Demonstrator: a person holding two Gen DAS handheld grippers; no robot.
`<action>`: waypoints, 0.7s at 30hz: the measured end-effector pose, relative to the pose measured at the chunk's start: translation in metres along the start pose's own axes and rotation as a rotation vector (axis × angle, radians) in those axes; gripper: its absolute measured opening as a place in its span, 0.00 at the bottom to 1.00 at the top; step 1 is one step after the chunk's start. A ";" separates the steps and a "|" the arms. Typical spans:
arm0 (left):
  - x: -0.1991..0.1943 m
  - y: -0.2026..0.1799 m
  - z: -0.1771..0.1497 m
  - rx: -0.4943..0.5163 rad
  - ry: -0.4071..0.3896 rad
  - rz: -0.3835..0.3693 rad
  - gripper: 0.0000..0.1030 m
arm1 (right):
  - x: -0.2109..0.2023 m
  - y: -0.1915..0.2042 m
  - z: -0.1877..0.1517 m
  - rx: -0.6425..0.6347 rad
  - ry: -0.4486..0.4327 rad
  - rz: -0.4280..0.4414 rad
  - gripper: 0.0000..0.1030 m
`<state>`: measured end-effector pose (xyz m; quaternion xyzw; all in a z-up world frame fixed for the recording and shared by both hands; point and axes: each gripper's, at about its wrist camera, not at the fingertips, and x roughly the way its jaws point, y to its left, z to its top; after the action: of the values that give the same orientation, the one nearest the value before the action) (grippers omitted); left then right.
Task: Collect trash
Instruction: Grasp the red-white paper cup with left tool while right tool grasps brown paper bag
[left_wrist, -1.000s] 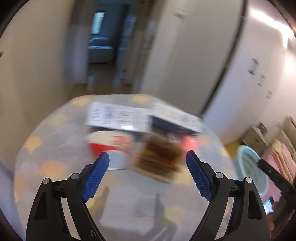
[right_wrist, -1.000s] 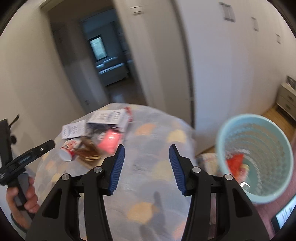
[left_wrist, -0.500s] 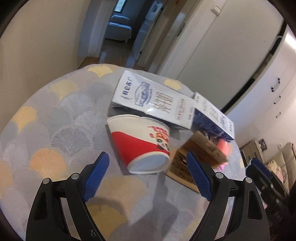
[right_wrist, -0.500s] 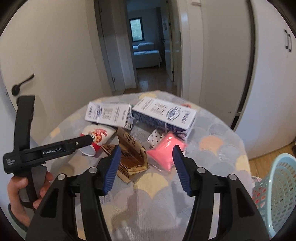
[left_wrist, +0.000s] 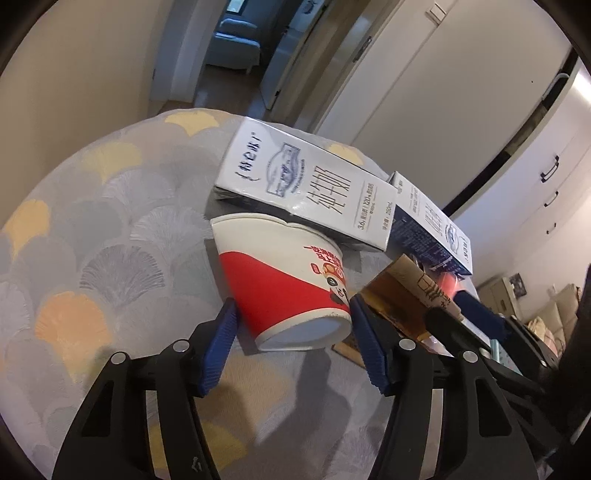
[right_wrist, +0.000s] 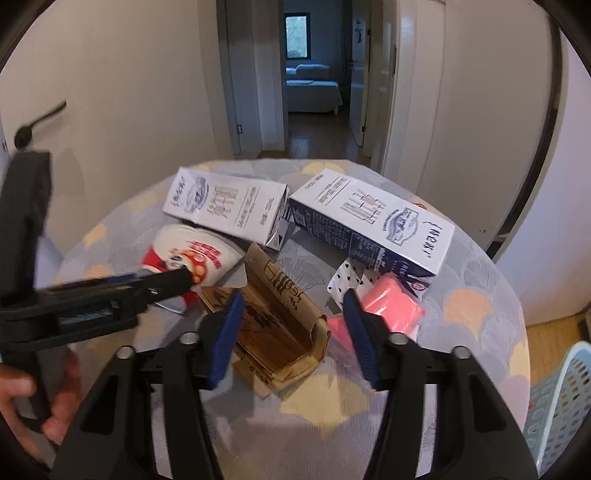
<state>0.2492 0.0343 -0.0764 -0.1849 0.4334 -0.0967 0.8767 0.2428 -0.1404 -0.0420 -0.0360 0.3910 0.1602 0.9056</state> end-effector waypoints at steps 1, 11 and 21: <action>-0.004 0.001 -0.001 0.002 -0.007 0.001 0.57 | 0.003 0.002 -0.001 -0.009 0.014 0.001 0.31; -0.051 0.012 -0.037 0.035 -0.049 -0.009 0.57 | -0.027 0.014 -0.031 0.031 0.052 0.038 0.05; -0.076 0.001 -0.066 0.085 -0.070 -0.035 0.57 | -0.072 0.013 -0.082 0.164 0.093 0.028 0.05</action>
<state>0.1508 0.0444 -0.0586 -0.1581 0.3948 -0.1237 0.8966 0.1355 -0.1626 -0.0459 0.0367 0.4449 0.1385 0.8840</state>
